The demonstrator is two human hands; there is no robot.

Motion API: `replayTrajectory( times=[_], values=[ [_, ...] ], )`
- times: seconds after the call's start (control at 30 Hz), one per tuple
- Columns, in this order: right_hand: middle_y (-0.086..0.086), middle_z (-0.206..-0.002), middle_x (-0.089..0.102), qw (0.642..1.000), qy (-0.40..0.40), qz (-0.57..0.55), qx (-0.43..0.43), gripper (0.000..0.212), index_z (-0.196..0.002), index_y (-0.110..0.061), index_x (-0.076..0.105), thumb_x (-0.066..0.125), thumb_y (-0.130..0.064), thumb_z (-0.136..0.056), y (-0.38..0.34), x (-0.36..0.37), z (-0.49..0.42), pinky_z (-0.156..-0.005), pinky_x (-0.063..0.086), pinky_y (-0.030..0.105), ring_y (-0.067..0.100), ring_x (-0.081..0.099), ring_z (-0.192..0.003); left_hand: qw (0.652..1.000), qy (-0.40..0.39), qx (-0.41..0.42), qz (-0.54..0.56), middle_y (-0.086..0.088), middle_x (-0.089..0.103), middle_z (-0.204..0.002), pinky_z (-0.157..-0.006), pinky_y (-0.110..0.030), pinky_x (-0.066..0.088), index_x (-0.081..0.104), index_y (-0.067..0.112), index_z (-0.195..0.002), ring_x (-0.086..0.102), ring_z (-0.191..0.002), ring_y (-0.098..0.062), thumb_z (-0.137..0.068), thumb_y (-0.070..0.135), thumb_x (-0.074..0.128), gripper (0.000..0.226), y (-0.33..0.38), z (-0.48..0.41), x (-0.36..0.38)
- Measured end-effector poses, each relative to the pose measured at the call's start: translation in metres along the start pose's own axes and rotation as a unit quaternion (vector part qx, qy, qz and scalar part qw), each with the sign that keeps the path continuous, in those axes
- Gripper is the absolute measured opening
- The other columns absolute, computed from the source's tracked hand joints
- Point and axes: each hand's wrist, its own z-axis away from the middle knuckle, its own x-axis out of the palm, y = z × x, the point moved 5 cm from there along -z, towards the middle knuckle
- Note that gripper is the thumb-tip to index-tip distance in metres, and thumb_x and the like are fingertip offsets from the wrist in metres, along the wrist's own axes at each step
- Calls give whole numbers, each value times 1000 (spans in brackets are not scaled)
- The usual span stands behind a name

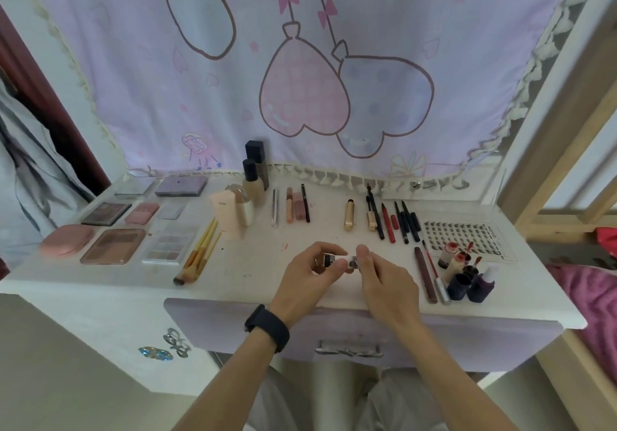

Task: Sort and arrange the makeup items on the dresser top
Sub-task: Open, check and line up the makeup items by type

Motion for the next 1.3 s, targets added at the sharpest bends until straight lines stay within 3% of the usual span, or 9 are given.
replayTrajectory(
  times=[0.1, 0.23, 0.53, 0.73, 0.9, 1.03, 1.13, 1.2, 1.3],
  values=[
    [-14, -51, 51, 1000, 7, 4, 9, 60, -58, -39, 49, 15, -76, -91, 3, 3, -3, -52, 30, 29, 3, 49, -53, 995, 11, 39, -89, 14, 64, -70, -63, -13, 42, 64, 26, -98, 58, -65, -2, -100, 41, 53, 19, 0, -1, 2],
    [-8, -43, 39, 998, 24, -35, 46, 61, -47, -27, 40, 23, -71, -87, 8, 3, -5, -51, 27, 30, 8, 38, -45, 970, 44, 68, -228, 4, 48, -57, -49, -30, 35, 45, 29, -73, 43, -51, -14, -101, 57, 26, 44, 1, -7, 15],
    [-5, -43, 38, 995, 33, -75, -51, 56, -46, -28, 35, 31, -55, -94, 4, 5, 2, -45, 26, 29, 12, 33, -42, 984, 29, -35, -171, 8, 30, -39, -51, -30, 23, 30, 22, -47, 24, -42, -12, -103, 34, 42, 58, -12, -19, 16],
    [-8, -56, 47, 993, -14, -104, -55, 44, -63, -34, 37, 29, -61, -97, 5, 3, 3, -51, 29, 26, 11, 40, -51, 983, 75, -34, -161, 8, 29, -42, -50, -29, 21, 29, 23, -47, 24, -43, -12, -92, 50, 35, 53, -10, -13, 16],
    [4, -62, 56, 986, -9, -161, -44, 65, -67, -16, 49, 34, -73, -95, 8, -7, 3, -53, 39, 14, 7, 48, -51, 979, 95, -26, -176, 6, 33, -45, -49, -29, 23, 36, 19, -50, 27, -45, -11, -83, 62, 25, 56, -12, -11, 15],
    [-7, -60, 60, 984, -37, -167, -42, 44, -68, -24, 54, 47, -55, -99, 9, -9, 3, -56, 40, 12, 2, 48, -51, 977, 103, -26, -184, 5, 32, -46, -50, -31, 24, 35, 15, -51, 26, -45, -11, -85, 62, 25, 58, -13, -10, 14],
    [-14, -78, 68, 982, -59, -173, -52, 9, -91, -33, 63, 59, -35, -100, 12, -12, 6, -56, 42, 15, 6, 52, -55, 973, 104, -29, -202, 6, 31, -44, -48, -29, 22, 31, 19, -50, 27, -44, -12, -91, 55, 31, 55, -14, -10, 15],
    [-18, -81, 67, 977, -59, -196, -53, 11, -102, -34, 63, 64, -24, -97, 13, -15, 8, -55, 43, 15, 8, 54, -55, 969, 109, -30, -218, 5, 31, -42, -46, -29, 20, 29, 19, -49, 29, -43, -13, -96, 48, 34, 55, -14, -12, 16],
    [-21, -96, 68, 978, -49, -201, -21, 15, -109, -34, 61, 60, -45, -98, 10, -18, 6, -53, 47, 19, 12, 58, -54, 969, 117, -33, -214, 5, 30, -43, -47, -29, 21, 30, 18, -50, 28, -43, -14, -95, 50, 32, 55, -15, -13, 16]
  ],
)
